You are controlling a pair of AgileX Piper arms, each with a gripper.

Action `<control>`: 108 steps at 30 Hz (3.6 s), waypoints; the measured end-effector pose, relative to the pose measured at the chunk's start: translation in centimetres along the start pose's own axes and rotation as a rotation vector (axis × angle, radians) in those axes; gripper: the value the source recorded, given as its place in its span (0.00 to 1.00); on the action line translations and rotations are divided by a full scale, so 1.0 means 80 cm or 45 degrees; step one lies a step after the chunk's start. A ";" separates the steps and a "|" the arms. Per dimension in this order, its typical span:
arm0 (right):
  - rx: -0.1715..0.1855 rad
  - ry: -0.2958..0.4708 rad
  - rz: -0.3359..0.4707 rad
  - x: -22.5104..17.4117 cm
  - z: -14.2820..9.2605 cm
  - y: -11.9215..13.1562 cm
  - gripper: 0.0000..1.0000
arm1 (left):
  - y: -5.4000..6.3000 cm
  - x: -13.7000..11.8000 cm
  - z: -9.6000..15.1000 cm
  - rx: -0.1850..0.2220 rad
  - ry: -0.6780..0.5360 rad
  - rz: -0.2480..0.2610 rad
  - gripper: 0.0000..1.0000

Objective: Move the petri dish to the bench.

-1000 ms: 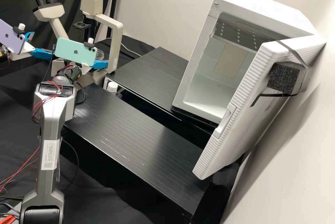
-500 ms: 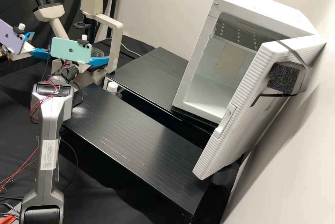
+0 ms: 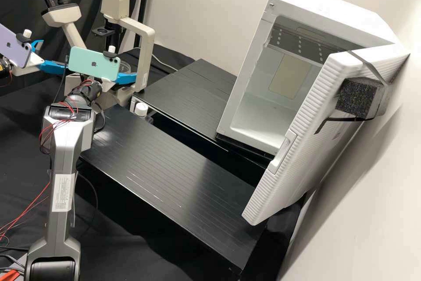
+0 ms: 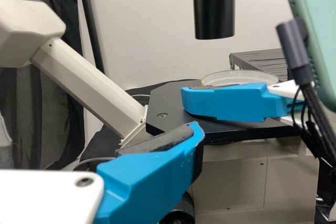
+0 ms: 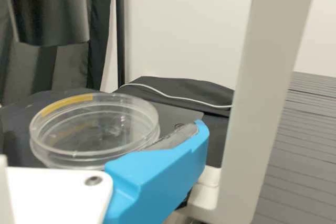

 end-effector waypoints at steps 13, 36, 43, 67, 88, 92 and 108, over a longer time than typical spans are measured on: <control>-0.046 -0.002 -0.012 0.008 0.004 -0.010 0.00 | 0.000 0.000 0.000 0.000 0.000 0.000 1.00; -0.046 -0.008 -0.057 0.008 0.005 -0.014 0.00 | 0.000 0.000 0.000 0.000 0.000 0.000 1.00; -0.046 -0.010 -0.059 0.008 0.006 -0.014 0.00 | 0.000 0.000 0.000 0.000 0.000 0.000 1.00; -0.028 -0.045 -0.059 0.003 0.016 -0.007 0.00 | 0.000 0.000 0.000 0.000 0.000 0.000 1.00; -0.132 0.099 0.069 -0.101 0.003 0.073 0.00 | 0.000 0.000 0.000 0.000 0.000 0.000 1.00; -0.177 0.105 0.079 -0.131 0.017 0.082 0.00 | 0.000 0.000 0.000 0.000 0.000 0.000 1.00; -0.171 0.091 0.293 -0.310 0.091 0.132 0.00 | 0.000 0.000 0.000 0.000 0.000 0.000 1.00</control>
